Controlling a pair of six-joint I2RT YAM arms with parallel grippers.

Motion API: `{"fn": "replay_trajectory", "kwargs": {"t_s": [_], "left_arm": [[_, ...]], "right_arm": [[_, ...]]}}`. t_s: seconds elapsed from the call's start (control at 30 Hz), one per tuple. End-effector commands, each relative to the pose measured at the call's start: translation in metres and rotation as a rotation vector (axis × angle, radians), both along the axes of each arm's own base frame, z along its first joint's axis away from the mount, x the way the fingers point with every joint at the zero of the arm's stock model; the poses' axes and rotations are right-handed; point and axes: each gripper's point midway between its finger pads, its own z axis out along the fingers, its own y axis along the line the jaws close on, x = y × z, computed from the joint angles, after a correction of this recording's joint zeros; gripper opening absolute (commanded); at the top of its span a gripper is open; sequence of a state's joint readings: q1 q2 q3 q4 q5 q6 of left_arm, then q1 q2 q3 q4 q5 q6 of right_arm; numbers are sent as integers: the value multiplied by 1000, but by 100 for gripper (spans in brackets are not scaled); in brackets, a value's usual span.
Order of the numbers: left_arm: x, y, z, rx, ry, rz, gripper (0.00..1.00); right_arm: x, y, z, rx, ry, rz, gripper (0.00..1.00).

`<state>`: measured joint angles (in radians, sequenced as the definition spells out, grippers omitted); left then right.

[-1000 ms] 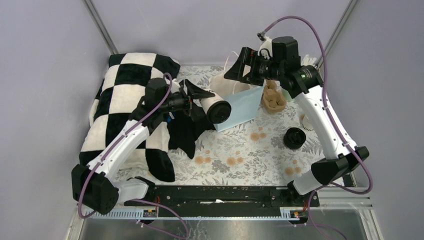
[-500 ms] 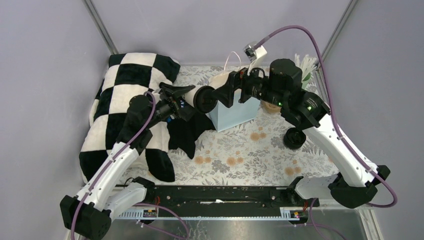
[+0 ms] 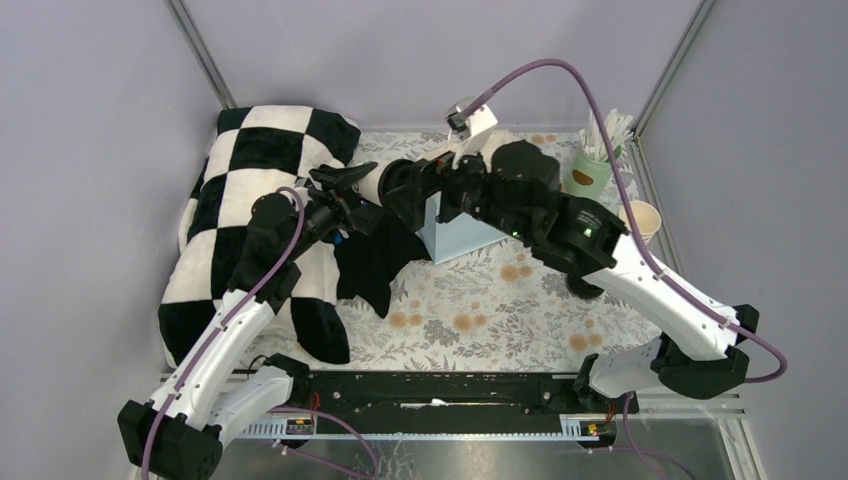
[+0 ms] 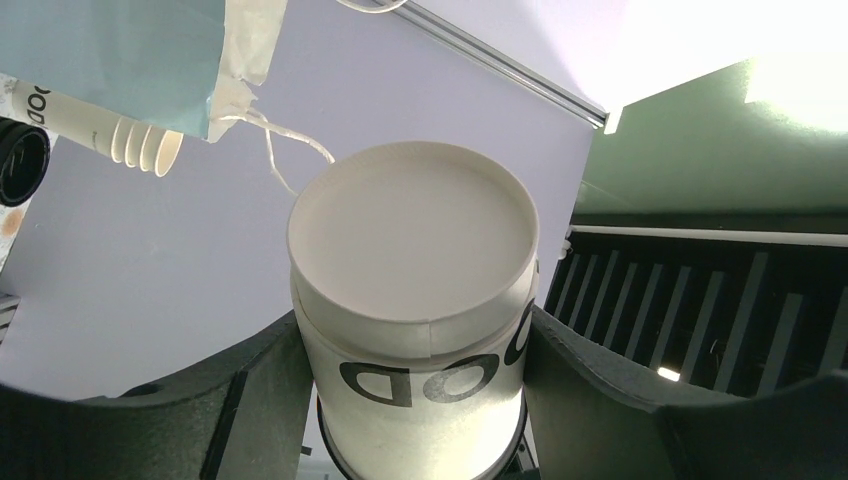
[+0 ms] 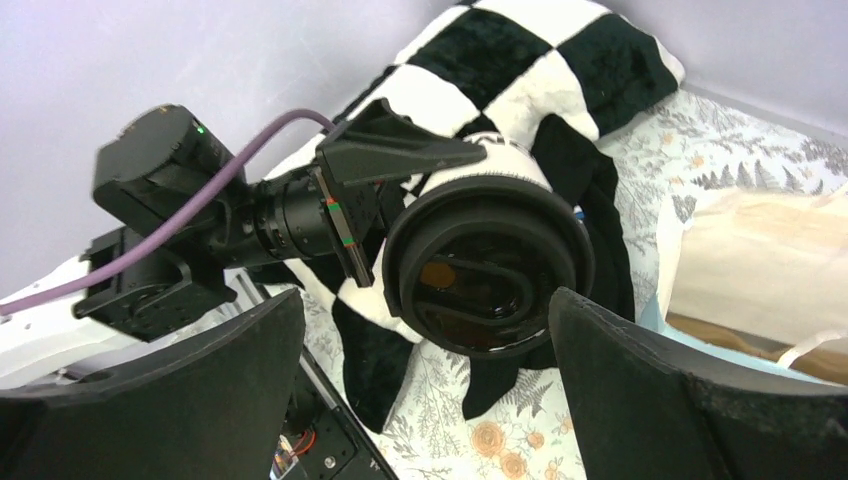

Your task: Pack the takeout coffee

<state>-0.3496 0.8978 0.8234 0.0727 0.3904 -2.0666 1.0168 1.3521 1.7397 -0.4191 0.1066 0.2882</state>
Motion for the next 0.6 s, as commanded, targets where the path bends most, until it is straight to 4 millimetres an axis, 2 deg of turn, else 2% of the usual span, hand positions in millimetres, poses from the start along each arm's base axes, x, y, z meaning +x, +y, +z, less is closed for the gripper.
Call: {"fn": "replay_trajectory", "kwargs": {"t_s": [0.0,0.2,0.43,0.57], "left_arm": [[7,12,23,-214,100,35,53],[7,12,24,-215,92,32,53],[7,11,28,-220,77,27,52],[7,11,30,-224,74,24,52]], "right_arm": [[9,-7,0,-32,-18,-158,97],[5,5,-5,-30,-36,-141,92],[9,10,-11,-31,-32,-168,91],[11,15,-14,-28,-29,-162,81]]}}
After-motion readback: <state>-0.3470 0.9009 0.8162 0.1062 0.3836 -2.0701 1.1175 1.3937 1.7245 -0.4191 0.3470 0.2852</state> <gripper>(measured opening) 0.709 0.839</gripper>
